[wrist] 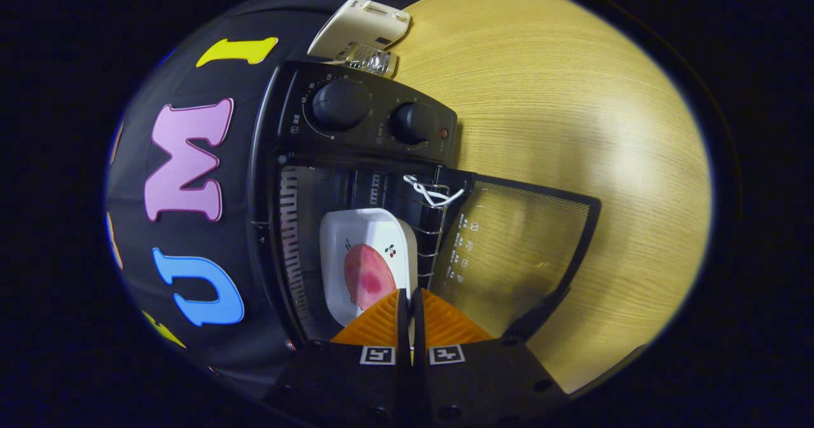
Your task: Open the toaster oven, put the food inside, and close the toaster oven door.
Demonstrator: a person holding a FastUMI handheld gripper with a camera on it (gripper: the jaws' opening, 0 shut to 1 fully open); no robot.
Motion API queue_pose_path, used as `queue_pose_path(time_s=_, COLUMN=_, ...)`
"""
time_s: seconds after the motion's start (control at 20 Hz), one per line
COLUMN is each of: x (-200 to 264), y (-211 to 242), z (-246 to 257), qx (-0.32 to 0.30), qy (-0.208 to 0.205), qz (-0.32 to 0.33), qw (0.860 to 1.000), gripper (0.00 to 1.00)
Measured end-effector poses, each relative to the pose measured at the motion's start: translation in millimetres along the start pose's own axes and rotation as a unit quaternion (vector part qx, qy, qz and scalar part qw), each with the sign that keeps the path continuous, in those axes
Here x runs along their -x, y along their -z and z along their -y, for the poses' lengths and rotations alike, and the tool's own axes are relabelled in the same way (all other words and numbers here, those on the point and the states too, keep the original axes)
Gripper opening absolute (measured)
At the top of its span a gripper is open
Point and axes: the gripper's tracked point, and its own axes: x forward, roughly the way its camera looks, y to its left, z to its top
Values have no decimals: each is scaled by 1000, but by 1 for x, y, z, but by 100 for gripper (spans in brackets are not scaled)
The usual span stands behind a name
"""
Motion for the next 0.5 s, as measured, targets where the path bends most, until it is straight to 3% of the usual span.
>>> queue_pose_path(time_s=0.5, x=-39, y=7, z=-29, qx=-17, qy=42, qz=67, qw=997, gripper=5)
